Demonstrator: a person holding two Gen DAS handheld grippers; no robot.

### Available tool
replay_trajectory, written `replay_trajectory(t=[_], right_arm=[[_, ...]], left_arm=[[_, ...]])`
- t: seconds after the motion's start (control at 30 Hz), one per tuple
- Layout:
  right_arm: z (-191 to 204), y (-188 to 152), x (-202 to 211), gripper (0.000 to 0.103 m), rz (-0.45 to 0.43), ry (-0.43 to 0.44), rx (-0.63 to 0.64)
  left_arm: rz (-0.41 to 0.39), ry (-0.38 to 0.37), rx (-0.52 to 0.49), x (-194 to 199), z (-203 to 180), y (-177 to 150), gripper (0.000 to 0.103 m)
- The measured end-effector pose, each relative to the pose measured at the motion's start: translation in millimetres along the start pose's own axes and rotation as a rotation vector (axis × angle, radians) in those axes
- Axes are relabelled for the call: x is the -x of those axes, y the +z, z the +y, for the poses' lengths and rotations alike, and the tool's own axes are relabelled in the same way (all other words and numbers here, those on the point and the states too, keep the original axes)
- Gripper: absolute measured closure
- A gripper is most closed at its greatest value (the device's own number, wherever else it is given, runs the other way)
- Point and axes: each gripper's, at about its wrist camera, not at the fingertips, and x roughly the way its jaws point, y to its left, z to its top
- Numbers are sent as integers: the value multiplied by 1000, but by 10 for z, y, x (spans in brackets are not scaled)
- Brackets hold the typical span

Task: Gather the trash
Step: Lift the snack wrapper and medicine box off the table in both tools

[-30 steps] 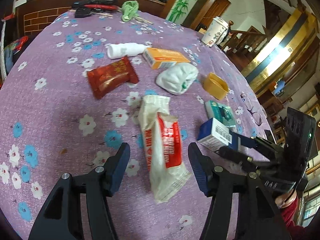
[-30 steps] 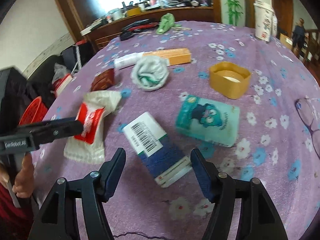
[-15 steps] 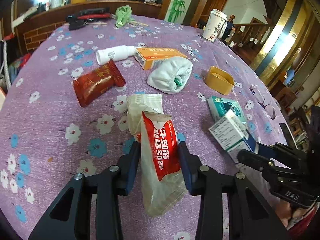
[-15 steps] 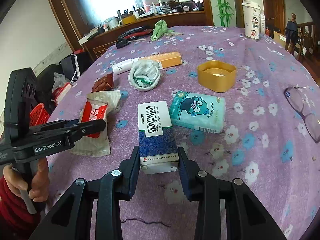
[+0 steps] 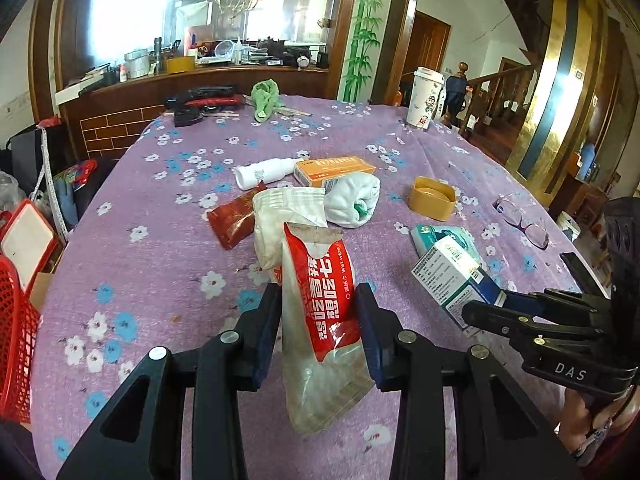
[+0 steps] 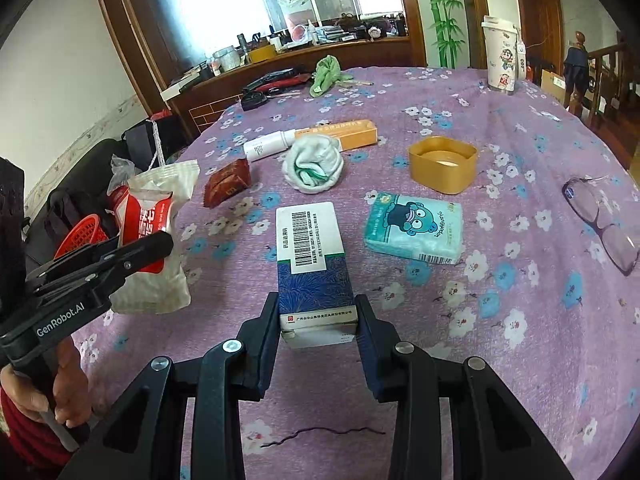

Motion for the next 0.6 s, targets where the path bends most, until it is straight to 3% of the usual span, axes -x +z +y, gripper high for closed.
replay_trajectory(t=[0.6], right_arm=[[190, -36, 229, 65, -35, 2, 34]], left_arm=[[-33, 11, 27, 285, 98, -87, 67]])
